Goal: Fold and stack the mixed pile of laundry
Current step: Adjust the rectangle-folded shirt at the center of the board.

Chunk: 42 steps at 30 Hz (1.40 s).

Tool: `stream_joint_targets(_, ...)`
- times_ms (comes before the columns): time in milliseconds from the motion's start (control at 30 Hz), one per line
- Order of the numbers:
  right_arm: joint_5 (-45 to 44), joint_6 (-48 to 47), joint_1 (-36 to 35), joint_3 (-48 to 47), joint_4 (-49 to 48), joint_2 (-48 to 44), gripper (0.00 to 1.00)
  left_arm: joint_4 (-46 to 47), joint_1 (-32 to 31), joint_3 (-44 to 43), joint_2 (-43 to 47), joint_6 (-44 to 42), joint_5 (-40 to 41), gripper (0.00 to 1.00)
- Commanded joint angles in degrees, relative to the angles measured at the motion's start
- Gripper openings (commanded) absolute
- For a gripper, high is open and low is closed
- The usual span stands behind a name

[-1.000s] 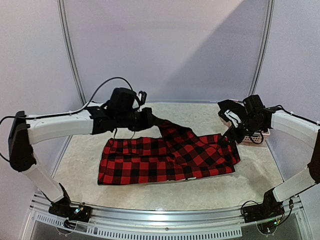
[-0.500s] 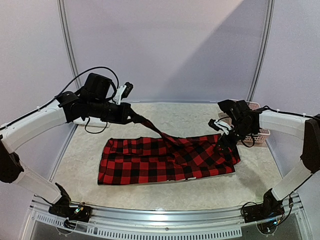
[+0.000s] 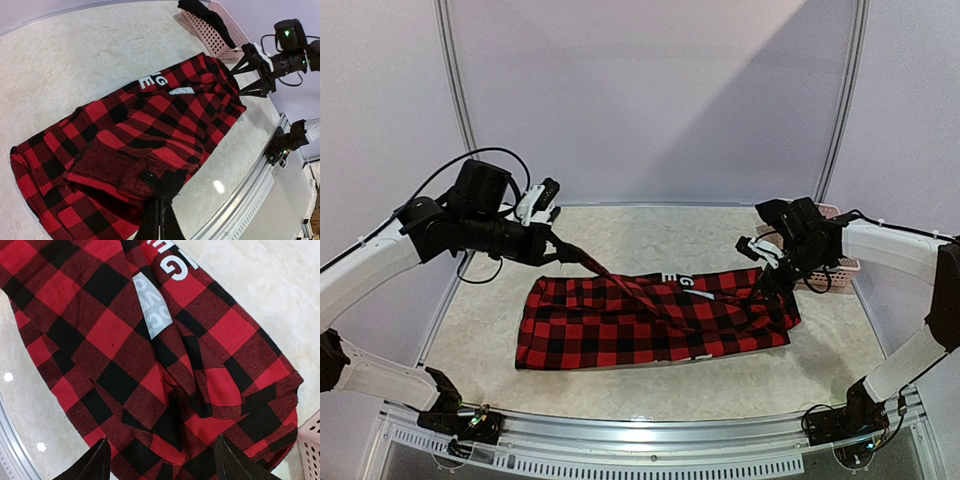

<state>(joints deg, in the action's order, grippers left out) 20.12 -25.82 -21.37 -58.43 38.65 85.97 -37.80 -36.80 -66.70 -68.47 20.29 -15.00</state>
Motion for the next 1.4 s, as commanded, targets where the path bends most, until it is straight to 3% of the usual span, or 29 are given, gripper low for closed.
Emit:
stream_joint_targets(0,0.22,-0.72,-0.17,-0.06,0.31,-1.43,0.71,-2.57,2.20,3.06,1.68,-1.21,-0.35,0.00)
stream_joint_targets(233,0.18,-0.77,-0.17,-0.10,0.70,-0.90,0.71,-4.42,3.29,5.42,0.46,-0.95,-0.48,0.05)
stream_joint_targets(467,0.82,-0.98,-0.17,0.11,0.85,-1.24,0.72,-19.32,4.79,3.99,4.36,-4.30,14.23,0.33)
stream_joint_targets(567,0.97,-0.94,-0.17,-0.12,0.76,-0.79,0.72,-20.49,5.33,4.26,7.46,-5.02,18.67,0.44)
stream_joint_targets(800,-3.05,0.01,-0.16,-0.94,0.39,1.45,0.71,-10.34,5.33,9.75,-0.14,-5.79,13.59,0.47)
stream_joint_targets(933,-3.85,0.12,-0.17,-0.72,0.76,1.91,0.71,-7.63,5.42,11.03,-8.82,3.50,12.61,0.48)
stream_joint_targets(1100,-4.09,-0.10,-0.16,-0.36,0.40,1.22,0.71,12.04,5.50,26.73,-7.46,21.40,5.42,0.50)
stream_joint_targets(1367,-2.77,-0.36,-0.17,-0.96,0.85,2.53,0.71,23.37,5.59,32.48,-9.75,26.24,2.81,0.46)
